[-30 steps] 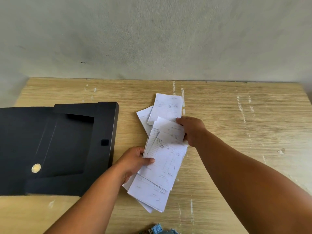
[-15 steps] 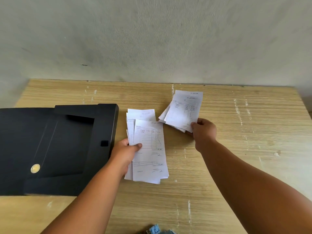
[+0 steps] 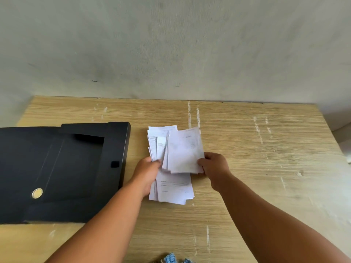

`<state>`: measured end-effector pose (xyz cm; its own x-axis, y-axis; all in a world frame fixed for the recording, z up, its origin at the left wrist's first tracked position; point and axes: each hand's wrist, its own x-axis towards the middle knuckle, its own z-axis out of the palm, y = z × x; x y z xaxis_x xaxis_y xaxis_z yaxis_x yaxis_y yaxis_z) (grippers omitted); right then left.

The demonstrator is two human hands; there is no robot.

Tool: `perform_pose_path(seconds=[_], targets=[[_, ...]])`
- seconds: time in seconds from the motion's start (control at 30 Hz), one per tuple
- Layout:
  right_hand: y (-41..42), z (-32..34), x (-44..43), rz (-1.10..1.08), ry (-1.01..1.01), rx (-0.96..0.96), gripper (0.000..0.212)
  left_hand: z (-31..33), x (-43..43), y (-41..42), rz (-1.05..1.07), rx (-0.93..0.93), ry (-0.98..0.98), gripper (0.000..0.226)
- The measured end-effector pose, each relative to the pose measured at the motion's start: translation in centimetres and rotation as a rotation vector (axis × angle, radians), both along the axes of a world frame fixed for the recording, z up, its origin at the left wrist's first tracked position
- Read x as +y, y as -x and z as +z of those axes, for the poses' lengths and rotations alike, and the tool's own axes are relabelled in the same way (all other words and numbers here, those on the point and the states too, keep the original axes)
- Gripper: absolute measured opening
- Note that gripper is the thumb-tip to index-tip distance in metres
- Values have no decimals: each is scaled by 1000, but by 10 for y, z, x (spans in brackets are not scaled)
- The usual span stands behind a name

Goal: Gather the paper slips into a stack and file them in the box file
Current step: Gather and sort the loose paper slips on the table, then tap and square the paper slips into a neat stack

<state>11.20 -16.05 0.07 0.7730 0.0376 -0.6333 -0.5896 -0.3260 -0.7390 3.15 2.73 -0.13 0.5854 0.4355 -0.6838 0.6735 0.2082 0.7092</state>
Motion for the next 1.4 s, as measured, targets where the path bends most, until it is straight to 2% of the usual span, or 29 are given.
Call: perform_pose_path(seconds=[0.1, 0.2, 0.27, 0.37, 0.4, 0.47, 0.53, 0.6, 0.67, 0.77, 0.87, 1.17, 1.3, 1.4], targets=[[16, 1, 7, 152, 94, -60, 27, 2, -8, -6, 37, -10, 70, 24], [24, -1, 14, 291, 229, -150, 24, 1, -15, -6, -18, -26, -1, 20], [28, -1, 17, 268, 270, -204, 27, 1, -17, -4, -44, -32, -50, 26], [27, 4, 16, 94, 230, -180, 60, 9, -17, -2, -59, -85, -25, 25], [25, 7, 15, 68, 168, -141, 64, 11, -17, -1, -74, -120, -11, 24], [21, 14, 11, 68, -24, -72, 54, 17, -17, -2, -105, -215, 11, 27], [19, 23, 10, 116, -125, -122, 33, 24, -18, -5, -130, -306, -16, 30], [17, 33, 11, 140, -58, -264, 21, 29, -18, -8, -125, -380, -78, 30], [15, 43, 14, 131, 25, -399, 17, 34, -18, -13, -117, -435, -196, 24], [15, 51, 18, 83, 38, -543, 8, 41, -19, -20, -113, -503, -348, 22], [19, 49, 19, 65, 72, -616, 12, 45, -24, -21, -96, -534, -411, 23], [34, 40, 20, 228, 172, -624, 24, 35, -36, -12, -117, -466, -634, 14], [34, 44, 21, 215, 153, -660, 23, 42, -38, -15, -80, -488, -660, 16], [33, 42, 22, 133, 106, -659, 23, 49, -39, -17, -56, -540, -610, 19]])
